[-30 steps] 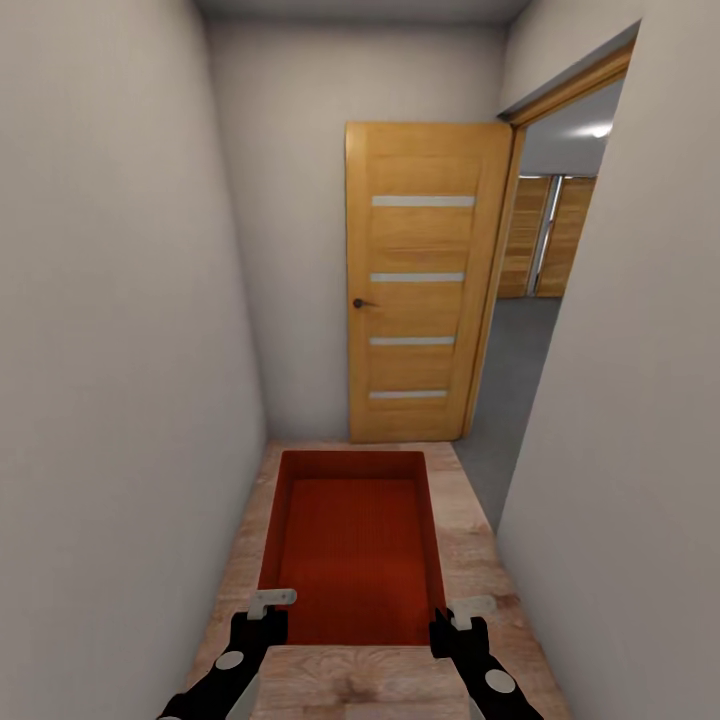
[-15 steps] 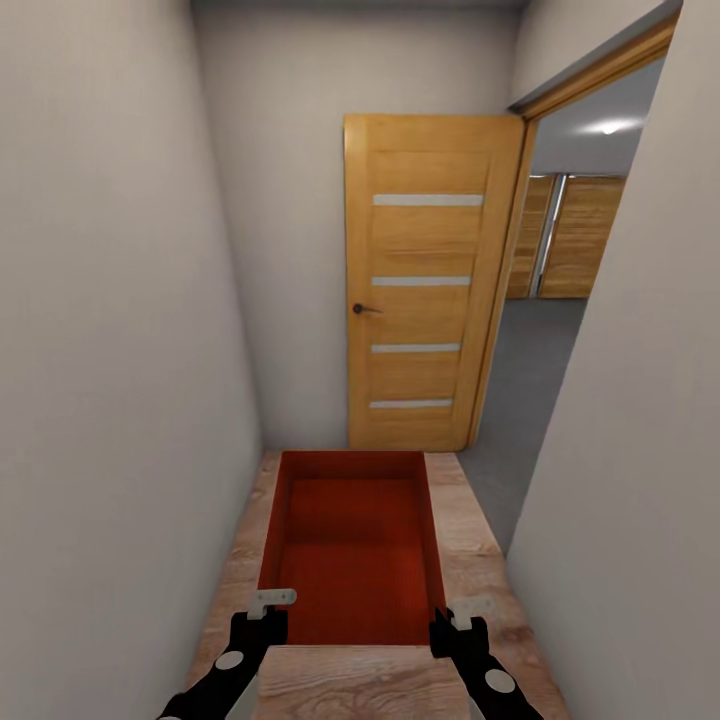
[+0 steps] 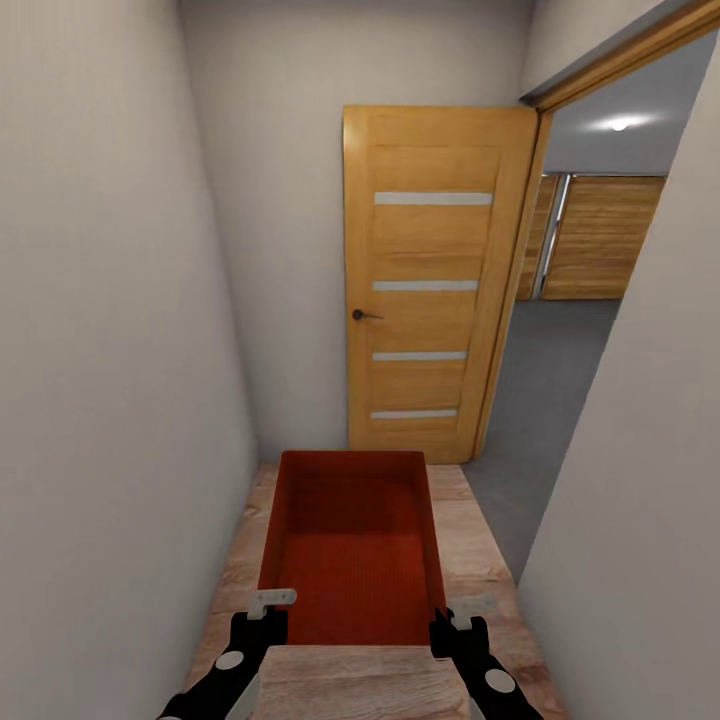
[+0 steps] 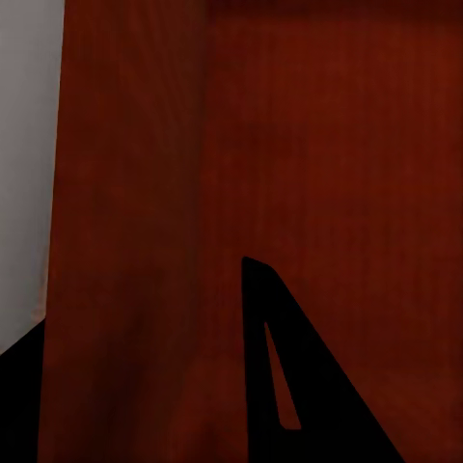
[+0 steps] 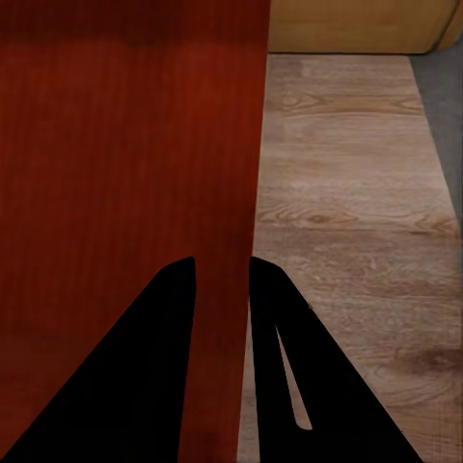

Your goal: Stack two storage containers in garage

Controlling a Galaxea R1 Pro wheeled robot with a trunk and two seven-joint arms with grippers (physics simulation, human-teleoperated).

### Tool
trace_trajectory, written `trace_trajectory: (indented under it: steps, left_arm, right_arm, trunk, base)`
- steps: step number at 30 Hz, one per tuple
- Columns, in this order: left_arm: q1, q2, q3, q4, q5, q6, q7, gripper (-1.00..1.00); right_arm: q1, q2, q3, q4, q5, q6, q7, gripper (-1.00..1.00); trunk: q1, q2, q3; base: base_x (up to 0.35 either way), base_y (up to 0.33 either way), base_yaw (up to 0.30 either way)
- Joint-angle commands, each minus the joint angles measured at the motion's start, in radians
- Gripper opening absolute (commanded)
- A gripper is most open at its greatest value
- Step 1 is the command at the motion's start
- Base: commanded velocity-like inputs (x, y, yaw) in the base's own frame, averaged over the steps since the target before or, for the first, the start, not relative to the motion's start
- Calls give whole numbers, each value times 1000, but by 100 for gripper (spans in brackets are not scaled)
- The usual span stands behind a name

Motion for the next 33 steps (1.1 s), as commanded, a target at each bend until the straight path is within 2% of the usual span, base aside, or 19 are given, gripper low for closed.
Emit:
trace_trajectory:
  steps: [1, 33]
  left_arm:
    - [-1, 36, 14, 3, 1, -4, 44, -100]
    - [-1, 37, 14, 3, 1, -4, 44, -100]
  right_arm:
    - [-2, -1, 10, -3, -6, -48, 15, -100]
    - [-2, -1, 10, -3, -6, -48, 15, -100]
  trunk:
    - [1, -2, -2]
    - [1, -2, -2]
  base:
    - [333, 0, 0]
    - [333, 0, 0]
